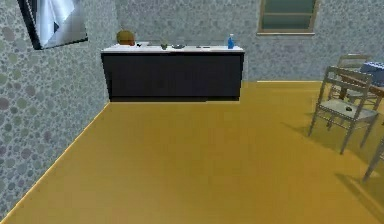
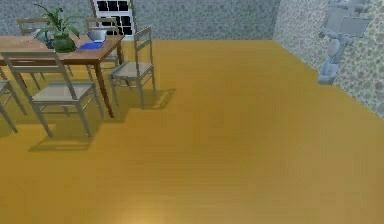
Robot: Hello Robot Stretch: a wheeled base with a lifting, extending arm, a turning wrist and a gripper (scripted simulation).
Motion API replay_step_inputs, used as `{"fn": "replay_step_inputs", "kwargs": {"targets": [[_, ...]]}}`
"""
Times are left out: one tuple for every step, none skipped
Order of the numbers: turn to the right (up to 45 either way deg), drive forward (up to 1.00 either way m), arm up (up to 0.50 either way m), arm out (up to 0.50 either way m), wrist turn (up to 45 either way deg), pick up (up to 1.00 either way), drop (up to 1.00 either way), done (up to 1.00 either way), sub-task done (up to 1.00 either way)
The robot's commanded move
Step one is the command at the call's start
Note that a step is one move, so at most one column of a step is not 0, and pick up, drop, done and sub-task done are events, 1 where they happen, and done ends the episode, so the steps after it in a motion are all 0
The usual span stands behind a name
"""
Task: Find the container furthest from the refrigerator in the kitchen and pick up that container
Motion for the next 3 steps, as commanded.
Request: {"fn": "replay_step_inputs", "kwargs": {"targets": [[3.0, 0.0, 0.0, 0.0, 0.0, 0.0, 0.0, 0.0, 0.0], [0.0, 1.0, 0.0, 0.0, 0.0, 0.0, 0.0, 0.0, 0.0], [0.0, 1.0, 0.0, 0.0, 0.0, 0.0, 0.0, 0.0, 0.0]]}}
